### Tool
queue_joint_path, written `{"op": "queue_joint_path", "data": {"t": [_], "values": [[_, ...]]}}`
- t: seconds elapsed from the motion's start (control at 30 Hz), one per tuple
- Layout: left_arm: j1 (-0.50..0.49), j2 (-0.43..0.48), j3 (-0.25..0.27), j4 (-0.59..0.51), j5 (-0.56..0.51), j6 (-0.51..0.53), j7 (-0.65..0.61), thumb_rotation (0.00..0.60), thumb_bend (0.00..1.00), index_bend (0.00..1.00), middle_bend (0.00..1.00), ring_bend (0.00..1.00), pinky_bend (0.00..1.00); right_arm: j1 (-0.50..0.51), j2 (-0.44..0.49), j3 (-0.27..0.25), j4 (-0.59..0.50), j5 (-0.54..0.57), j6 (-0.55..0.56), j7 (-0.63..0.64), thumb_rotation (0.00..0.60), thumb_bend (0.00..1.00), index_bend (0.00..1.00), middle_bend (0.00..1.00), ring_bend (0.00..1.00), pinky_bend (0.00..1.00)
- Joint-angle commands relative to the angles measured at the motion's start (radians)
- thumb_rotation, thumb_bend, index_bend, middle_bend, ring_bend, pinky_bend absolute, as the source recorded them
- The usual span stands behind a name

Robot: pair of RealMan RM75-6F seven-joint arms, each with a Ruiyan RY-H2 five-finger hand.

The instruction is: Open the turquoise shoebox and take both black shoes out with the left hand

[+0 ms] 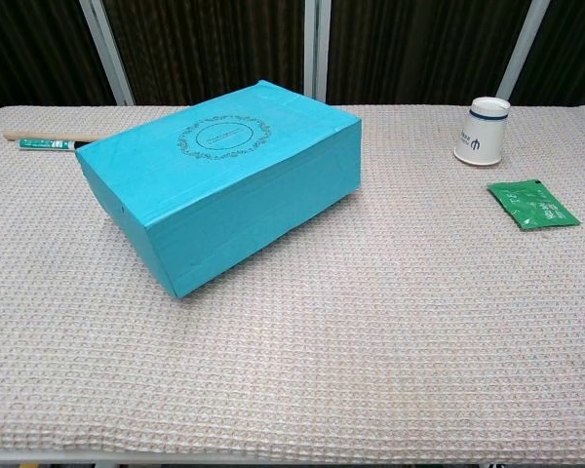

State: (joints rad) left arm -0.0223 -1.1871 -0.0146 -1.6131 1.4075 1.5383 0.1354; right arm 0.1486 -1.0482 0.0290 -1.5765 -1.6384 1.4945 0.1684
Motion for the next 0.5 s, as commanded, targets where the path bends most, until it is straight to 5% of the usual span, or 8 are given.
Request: {"op": "queue_joint_path", "data": {"t": [0.03, 0.5], "values": [[0.001, -0.003, -0.009, -0.009, -0.007, 0.0, 0.015, 0.6, 0.16, 0.14, 0.14, 0.13, 0.18, 0.006, -0.005, 0.008, 0.004, 0.0, 0.003, 0.002, 0.6, 0.24, 0.0, 0.09, 0.0, 0.03], [-0.067, -0.065, -0.044, 0.077, 0.059, -0.044, -0.018, 0.6, 0.16, 0.15, 0.14, 0.13, 0.18, 0.025, 0.043, 0.02, -0.024, -0.014, 0.002, 0.031, 0.6, 0.24, 0.0, 0.1, 0.0, 0.03]]}}
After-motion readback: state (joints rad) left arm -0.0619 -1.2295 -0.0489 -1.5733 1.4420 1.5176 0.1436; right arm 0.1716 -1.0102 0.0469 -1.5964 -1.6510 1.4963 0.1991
